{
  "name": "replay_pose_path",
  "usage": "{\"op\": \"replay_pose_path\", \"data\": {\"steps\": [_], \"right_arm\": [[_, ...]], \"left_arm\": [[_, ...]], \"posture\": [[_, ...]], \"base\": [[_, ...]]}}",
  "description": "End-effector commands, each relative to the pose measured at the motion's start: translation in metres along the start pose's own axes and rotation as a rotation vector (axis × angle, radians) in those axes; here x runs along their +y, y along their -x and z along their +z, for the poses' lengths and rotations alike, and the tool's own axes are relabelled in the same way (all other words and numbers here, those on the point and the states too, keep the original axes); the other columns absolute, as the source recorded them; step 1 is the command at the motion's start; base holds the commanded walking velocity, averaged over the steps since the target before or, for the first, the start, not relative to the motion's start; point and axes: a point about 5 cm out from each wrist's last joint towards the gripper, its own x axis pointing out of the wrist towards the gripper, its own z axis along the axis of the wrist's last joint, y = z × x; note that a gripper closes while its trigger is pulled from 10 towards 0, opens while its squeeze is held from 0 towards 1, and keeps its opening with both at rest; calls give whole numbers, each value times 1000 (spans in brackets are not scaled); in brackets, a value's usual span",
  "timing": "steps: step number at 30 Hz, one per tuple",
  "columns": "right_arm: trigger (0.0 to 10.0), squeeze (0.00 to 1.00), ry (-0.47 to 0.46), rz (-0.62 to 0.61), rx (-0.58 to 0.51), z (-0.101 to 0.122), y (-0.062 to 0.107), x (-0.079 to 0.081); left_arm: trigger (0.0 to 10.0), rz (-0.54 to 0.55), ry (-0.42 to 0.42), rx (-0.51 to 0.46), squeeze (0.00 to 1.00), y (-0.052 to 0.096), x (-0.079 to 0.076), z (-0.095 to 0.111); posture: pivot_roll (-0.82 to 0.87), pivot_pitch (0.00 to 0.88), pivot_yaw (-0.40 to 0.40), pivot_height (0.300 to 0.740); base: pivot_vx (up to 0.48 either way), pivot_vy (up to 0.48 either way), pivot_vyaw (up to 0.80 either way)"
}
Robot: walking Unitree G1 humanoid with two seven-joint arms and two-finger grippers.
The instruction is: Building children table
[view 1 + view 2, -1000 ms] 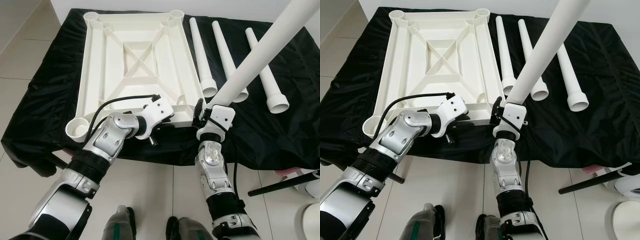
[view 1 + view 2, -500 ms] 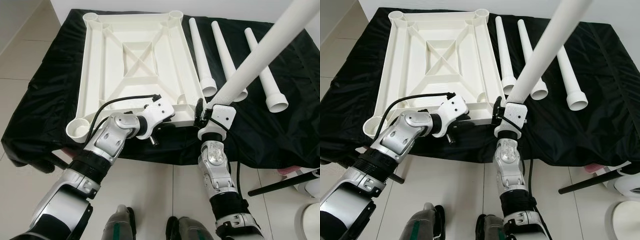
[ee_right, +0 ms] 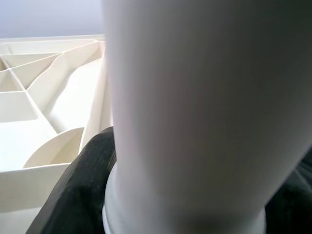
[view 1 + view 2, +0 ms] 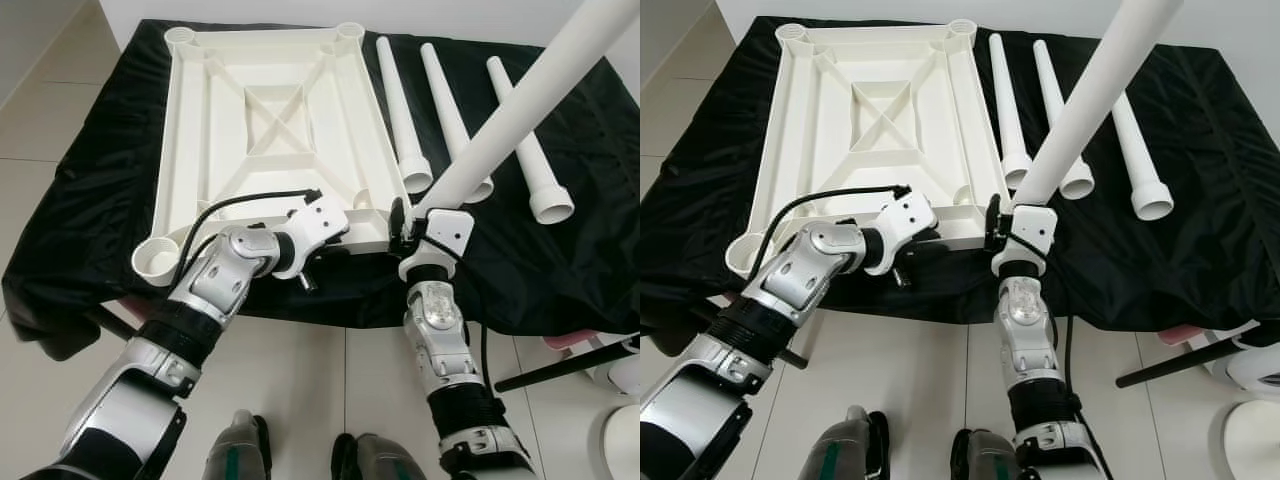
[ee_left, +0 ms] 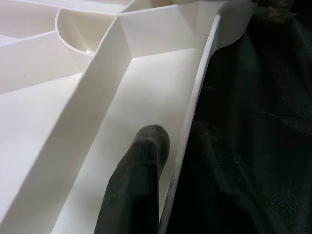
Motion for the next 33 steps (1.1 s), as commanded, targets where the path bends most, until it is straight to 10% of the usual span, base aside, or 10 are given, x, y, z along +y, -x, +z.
{"op": "replay_pose_path", "data": {"steps": [1, 33], "right_arm": [[10000, 0, 6, 60, 129, -17, 1, 4], [10000, 0, 95, 63, 351, -37, 5, -11]], "left_arm": [[10000, -26, 8, 9, 0, -3, -6, -4], [10000, -10, 16, 0, 0, -1, -2, -1]], "posture": [[96, 108, -10, 740], [96, 142, -11, 740]], "base": [[0, 0, 0], [0, 0, 0]]}}
